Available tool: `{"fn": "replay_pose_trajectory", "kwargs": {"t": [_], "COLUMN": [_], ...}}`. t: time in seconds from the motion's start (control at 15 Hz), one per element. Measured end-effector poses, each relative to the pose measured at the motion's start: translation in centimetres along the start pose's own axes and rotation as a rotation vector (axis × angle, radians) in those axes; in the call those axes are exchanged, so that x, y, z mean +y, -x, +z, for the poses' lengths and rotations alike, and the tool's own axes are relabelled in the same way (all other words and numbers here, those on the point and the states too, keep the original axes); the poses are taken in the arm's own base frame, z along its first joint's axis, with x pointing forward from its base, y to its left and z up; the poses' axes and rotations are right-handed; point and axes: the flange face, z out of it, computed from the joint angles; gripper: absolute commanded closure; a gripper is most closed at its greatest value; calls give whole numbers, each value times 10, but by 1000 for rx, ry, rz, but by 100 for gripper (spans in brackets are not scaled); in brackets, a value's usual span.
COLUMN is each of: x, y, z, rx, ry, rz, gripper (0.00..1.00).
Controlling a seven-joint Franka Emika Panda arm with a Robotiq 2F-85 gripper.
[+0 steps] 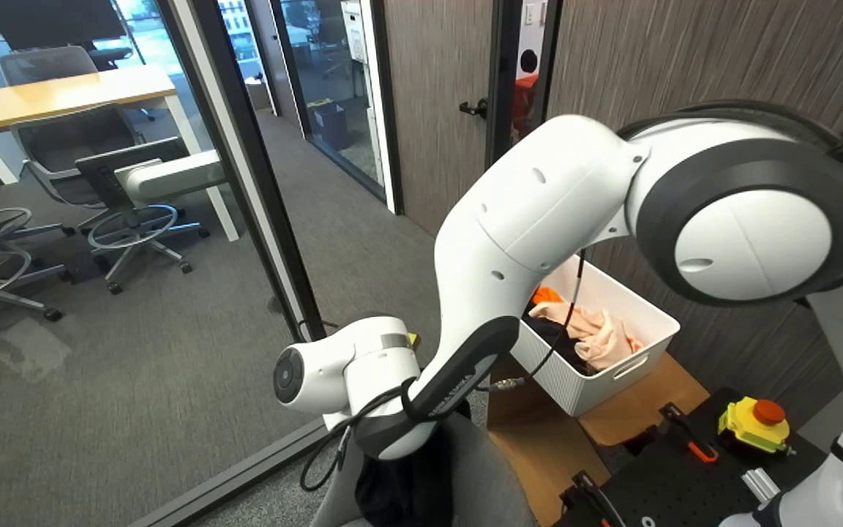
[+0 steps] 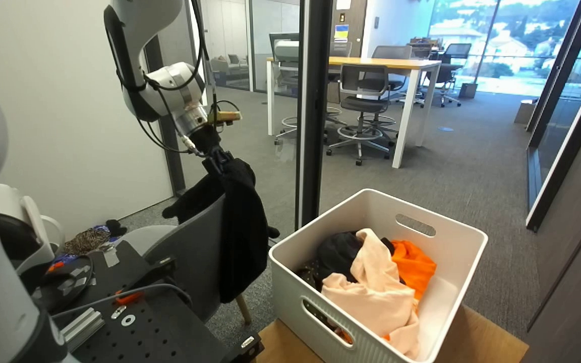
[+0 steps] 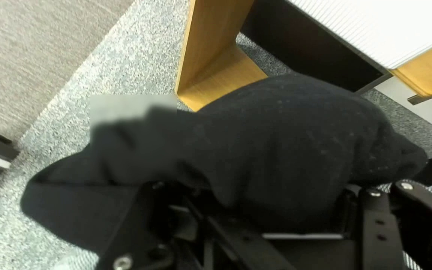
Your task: Pick up the shirt from the chair and put it in the white bin
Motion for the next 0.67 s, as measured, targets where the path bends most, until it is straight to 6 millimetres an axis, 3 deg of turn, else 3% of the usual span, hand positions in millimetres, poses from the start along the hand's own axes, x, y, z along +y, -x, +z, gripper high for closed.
{"fn": "replay_pose_trajectory", "kwargs": {"t": [0.13, 0.4, 0.67], "x": [0, -9, -34], "y": [39, 139, 243], "z": [-12, -19, -18], "rx": [-31, -81, -125], "ry": [-5, -36, -82], "rz": [90, 297, 508], "gripper": [89, 87, 87]}}
